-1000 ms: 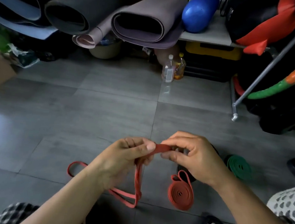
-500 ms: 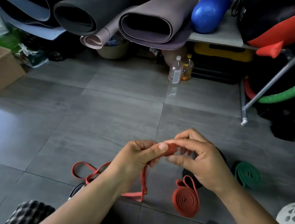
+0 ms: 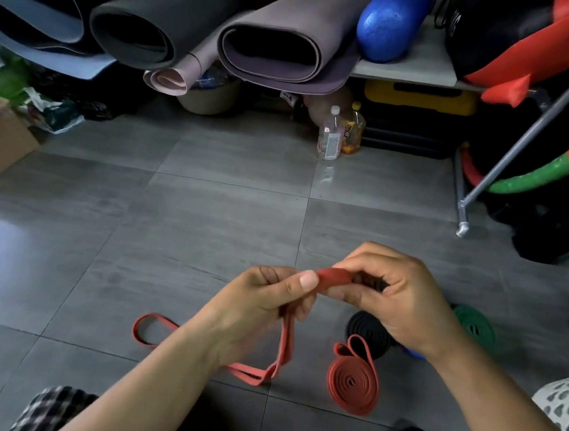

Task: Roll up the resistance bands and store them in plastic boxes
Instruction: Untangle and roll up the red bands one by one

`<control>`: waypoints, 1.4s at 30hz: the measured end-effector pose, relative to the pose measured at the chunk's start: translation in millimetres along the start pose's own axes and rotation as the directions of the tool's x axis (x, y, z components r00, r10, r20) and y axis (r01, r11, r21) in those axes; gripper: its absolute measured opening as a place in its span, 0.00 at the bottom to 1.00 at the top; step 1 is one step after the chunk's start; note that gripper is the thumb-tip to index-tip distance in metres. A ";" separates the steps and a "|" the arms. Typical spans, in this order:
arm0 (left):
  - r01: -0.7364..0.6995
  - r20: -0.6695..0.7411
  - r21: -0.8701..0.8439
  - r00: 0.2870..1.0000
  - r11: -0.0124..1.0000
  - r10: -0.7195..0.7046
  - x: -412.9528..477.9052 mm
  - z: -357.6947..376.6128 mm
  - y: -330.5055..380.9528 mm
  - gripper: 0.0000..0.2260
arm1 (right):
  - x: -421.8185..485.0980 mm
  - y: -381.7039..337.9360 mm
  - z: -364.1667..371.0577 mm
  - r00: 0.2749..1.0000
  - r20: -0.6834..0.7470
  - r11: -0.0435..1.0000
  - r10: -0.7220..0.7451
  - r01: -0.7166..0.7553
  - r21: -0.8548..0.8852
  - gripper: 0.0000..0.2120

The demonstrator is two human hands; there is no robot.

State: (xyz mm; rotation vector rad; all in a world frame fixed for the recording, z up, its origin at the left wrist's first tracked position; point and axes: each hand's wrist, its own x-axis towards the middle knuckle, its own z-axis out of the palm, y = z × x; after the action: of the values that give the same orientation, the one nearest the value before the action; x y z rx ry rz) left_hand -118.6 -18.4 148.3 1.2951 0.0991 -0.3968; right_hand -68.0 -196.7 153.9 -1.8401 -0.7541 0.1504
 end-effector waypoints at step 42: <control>0.019 0.076 -0.565 0.997 0.825 0.030 -3.0 3.2 -10.5 0.20 | 9.9 -10.7 50.8 0.954 0.015 0.619 0.300 -0.206 0.758 0.23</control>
State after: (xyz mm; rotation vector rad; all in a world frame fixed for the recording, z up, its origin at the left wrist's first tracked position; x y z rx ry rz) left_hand -125.4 -23.0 140.5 0.6857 0.1324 -0.3773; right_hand -87.2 -148.2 145.3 -1.1086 -0.2534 0.4703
